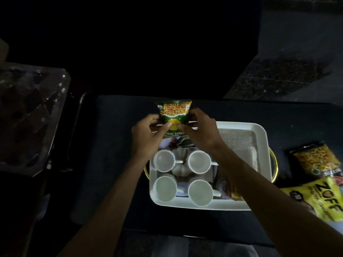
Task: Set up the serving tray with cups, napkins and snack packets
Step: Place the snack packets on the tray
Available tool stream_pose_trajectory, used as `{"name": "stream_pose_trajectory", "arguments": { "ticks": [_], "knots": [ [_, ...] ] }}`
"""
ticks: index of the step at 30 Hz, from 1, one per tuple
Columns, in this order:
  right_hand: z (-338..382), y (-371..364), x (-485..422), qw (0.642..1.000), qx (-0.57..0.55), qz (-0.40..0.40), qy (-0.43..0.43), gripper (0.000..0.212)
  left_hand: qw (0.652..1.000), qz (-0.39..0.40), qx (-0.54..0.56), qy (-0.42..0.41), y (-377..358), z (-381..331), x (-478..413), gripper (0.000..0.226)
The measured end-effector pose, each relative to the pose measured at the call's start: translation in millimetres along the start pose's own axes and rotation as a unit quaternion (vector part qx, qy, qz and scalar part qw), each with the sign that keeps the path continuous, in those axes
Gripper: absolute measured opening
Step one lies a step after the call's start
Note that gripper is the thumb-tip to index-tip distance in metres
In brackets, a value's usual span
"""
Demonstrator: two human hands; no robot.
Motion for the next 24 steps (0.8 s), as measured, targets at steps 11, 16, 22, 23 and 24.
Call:
{"name": "stream_pose_trajectory", "arguments": {
  "ticks": [11, 16, 22, 23, 24],
  "knots": [
    [-20.9, -43.1, -8.3, 0.995, 0.063, 0.035, -0.064, 0.033, 0.996, 0.001, -0.030, 0.079, 1.1, 39.4, -16.7, 0.030],
    [-18.9, -43.4, -8.4, 0.995, 0.056, 0.035, -0.071, 0.036, 0.995, 0.000, -0.034, 0.095, 5.8, 39.8, -15.5, 0.031],
    [-3.3, -10.5, 10.0, 0.990, 0.137, 0.016, -0.018, 0.055, 0.983, -0.115, -0.143, -0.001, 21.5, 5.9, 11.3, 0.059],
    [-0.2, -3.0, 15.0, 0.983, 0.182, 0.029, -0.007, 0.060, 0.976, -0.133, -0.167, -0.038, 19.1, -6.5, 20.0, 0.064],
    [2.0, 4.7, 20.6, 0.973, 0.226, 0.044, 0.001, 0.064, 0.969, -0.137, -0.191, -0.076, 12.5, -19.1, 28.4, 0.068]
  ]
}}
Point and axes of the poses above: each hand's wrist, its own x-axis away from the middle knuckle, its own y-axis out of the back of the hand, z = x × y, the point moved 9 cm from there along -x, towards the middle knuckle, and after that the axes turned 12 degrees about y, right-handed, at the moved point
